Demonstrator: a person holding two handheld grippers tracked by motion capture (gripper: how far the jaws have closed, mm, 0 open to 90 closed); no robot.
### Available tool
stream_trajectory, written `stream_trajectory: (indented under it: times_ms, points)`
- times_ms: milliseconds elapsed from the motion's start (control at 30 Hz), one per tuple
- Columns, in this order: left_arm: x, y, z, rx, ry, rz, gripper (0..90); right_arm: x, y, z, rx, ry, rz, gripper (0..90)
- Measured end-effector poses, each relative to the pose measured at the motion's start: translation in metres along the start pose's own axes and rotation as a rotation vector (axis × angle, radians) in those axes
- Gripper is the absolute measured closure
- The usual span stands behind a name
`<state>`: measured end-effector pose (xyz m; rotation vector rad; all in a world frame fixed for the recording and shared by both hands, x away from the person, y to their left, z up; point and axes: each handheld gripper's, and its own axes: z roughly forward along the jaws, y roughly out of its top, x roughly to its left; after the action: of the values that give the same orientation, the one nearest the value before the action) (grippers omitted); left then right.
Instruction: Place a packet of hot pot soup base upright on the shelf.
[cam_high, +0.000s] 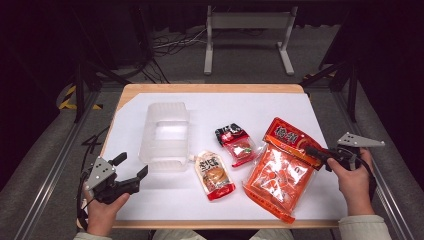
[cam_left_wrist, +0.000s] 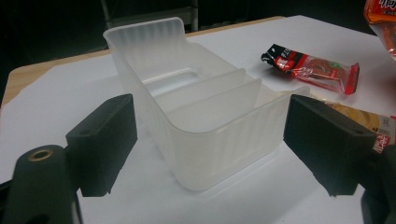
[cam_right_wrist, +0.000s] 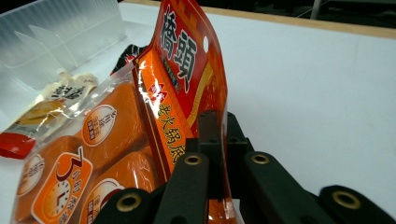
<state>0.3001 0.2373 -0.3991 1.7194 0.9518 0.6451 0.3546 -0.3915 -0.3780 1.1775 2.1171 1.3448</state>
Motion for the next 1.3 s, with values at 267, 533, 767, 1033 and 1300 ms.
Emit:
stream_trajectory:
  times_ms: [267,533,767,1033,1300]
  points:
    - [0.004,0.006,0.006,-0.021,-0.037,0.052,20.5,0.015,0.017,-0.017,-0.054,0.004,-0.045,90.0]
    - [0.002,0.016,0.009,-0.029,-0.12,0.049,27.8,0.034,0.037,-0.029,-0.097,0.019,-0.096,90.0]
    - [-0.002,0.021,0.017,-0.015,-0.127,0.035,26.3,0.044,0.047,-0.039,-0.13,0.037,-0.119,90.0]
    - [-0.001,0.022,0.023,-0.074,-0.187,0.0,29.8,0.061,0.064,-0.049,-0.163,0.057,-0.188,90.0]
    - [-0.009,0.026,0.028,-0.076,-0.21,-0.048,13.1,0.071,0.076,-0.049,-0.183,0.129,-0.216,90.0]
